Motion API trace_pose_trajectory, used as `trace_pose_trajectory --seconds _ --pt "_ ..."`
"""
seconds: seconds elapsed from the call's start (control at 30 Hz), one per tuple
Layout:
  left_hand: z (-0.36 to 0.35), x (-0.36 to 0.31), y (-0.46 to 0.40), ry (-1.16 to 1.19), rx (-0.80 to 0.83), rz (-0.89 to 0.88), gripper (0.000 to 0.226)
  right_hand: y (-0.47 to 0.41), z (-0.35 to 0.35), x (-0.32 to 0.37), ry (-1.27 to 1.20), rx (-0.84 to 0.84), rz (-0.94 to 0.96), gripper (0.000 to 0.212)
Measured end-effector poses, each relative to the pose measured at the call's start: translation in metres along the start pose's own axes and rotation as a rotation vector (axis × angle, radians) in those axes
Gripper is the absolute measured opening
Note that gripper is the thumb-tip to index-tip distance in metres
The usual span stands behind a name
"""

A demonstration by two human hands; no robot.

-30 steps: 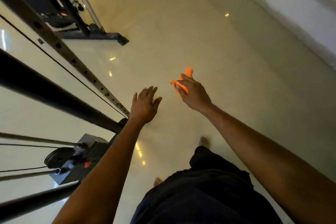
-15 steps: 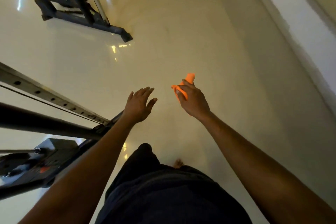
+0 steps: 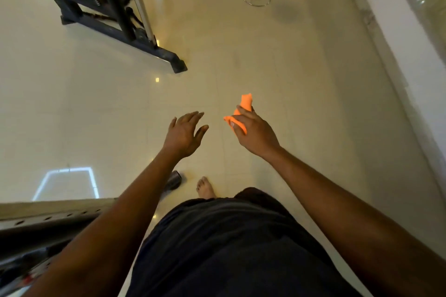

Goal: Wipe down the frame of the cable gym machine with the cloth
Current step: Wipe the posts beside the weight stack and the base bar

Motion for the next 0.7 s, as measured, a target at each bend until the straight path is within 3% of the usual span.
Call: trace_pose_trajectory --seconds 0.23,0.47,0.7 --pt "0.083 0.073 -0.073 0.047 -0.072 0.165 0.062 -0.178 0.026 0.042 0.141 0.104 0.196 0.039" --pt "0.154 0.170 -0.121 0.175 -0.191 0.496 0.062 -0.384 0.021 0.121 0.231 0.291 0.518 0.039" --pt "0.223 0.240 -0.112 0.339 -0.397 0.891 0.063 -0.538 0.010 0.251 0.374 0.503 0.936 0.038"
Point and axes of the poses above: each hand's wrist, its own y-axis away from the middle knuckle, its own z-axis out of the back of the hand, x = y × z, the point moved 3 cm from there along -y, towards the middle knuckle, and after that the axes turned 12 degrees about x, right-handed, at the moved point
